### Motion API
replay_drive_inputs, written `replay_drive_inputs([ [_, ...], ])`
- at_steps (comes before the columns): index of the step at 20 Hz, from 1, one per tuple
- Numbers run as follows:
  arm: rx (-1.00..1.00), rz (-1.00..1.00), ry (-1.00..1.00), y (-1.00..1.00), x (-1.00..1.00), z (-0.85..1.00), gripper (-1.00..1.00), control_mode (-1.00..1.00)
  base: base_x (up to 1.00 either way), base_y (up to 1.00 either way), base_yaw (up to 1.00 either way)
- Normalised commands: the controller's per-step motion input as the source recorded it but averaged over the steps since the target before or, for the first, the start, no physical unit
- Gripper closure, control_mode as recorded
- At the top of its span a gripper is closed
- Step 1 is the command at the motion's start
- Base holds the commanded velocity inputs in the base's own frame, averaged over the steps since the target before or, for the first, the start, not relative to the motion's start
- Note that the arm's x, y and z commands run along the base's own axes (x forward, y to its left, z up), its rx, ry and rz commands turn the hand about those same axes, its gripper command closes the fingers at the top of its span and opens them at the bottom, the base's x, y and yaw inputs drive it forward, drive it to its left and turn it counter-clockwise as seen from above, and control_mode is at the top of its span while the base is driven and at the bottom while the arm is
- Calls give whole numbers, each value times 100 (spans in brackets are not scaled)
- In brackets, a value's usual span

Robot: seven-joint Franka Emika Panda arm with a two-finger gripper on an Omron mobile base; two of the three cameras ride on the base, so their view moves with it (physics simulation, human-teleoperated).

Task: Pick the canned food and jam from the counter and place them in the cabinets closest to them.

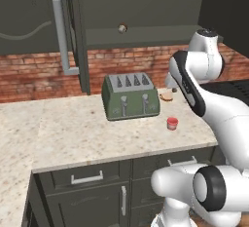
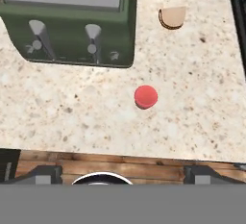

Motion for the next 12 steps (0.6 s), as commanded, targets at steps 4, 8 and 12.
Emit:
replay_drive_inputs([
  [4,0,-1,18,-5,20,-35,-100,-100,0,0,0],
  [8,1,0,10,-12,9,-32,-100,-100,0,0,0],
  [12,1,0,1,-14,2,-28,-100,-100,0,0,0],
])
